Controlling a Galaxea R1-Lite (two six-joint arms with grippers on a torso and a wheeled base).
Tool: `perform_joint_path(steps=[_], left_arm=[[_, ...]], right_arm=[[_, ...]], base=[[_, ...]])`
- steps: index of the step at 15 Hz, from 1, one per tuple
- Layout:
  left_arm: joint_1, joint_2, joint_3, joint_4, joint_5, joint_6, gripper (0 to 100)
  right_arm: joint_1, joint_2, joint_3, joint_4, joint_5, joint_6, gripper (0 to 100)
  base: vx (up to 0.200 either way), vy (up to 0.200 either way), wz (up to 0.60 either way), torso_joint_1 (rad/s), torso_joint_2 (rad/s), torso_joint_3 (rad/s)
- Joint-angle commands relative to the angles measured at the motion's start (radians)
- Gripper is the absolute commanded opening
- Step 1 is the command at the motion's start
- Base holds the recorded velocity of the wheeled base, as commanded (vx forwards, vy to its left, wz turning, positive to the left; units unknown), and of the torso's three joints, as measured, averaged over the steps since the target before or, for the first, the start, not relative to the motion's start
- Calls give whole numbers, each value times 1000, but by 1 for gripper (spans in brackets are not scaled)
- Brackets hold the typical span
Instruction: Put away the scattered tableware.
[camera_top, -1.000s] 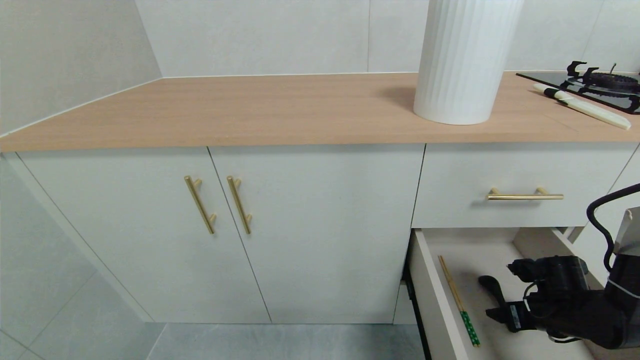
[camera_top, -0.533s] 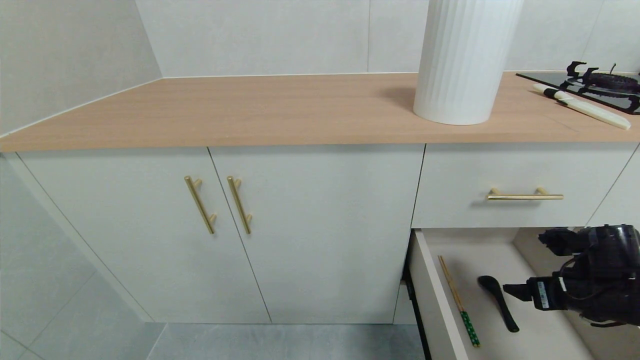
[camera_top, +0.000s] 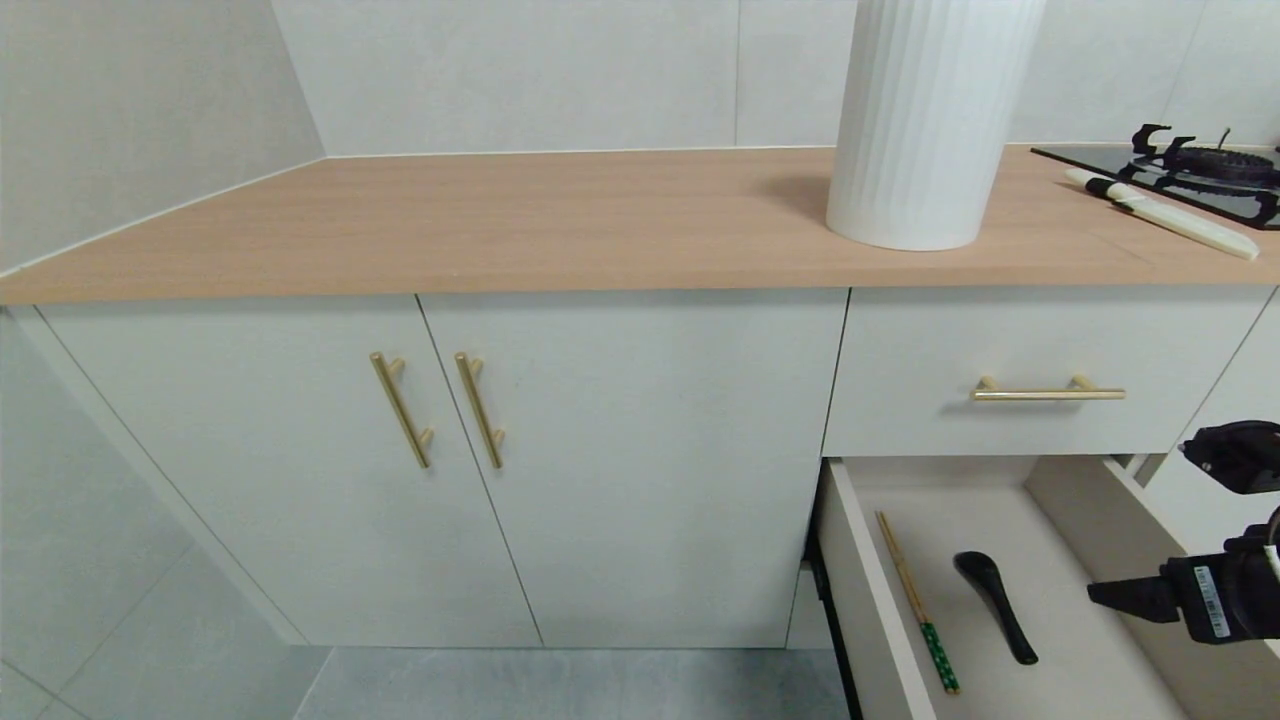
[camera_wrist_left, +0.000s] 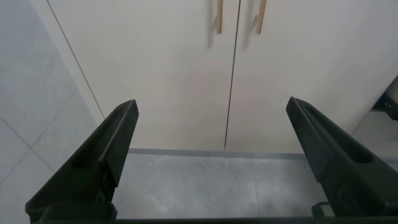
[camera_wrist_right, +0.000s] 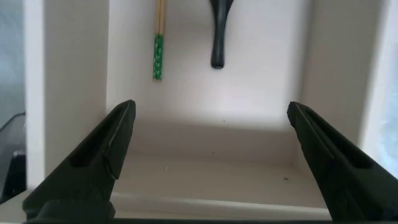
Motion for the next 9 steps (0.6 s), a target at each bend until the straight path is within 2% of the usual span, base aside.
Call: perform_joint_path(steps=[1, 4, 9], left_arm=[[-1, 2, 0, 0, 1, -4, 100], [-1, 0, 0, 0, 1, -3, 100], [-1, 0, 0, 0, 1, -6, 100]], right_arm=[[0, -46, -11, 5, -10, -1, 100], [0, -44, -14, 14, -10, -2, 100], [0, -46, -12, 14, -8, -2, 100]], base=[[0, 0, 0, 0, 0, 0], [0, 0, 0, 0, 0, 0], [-200, 0, 0, 0, 0, 0]])
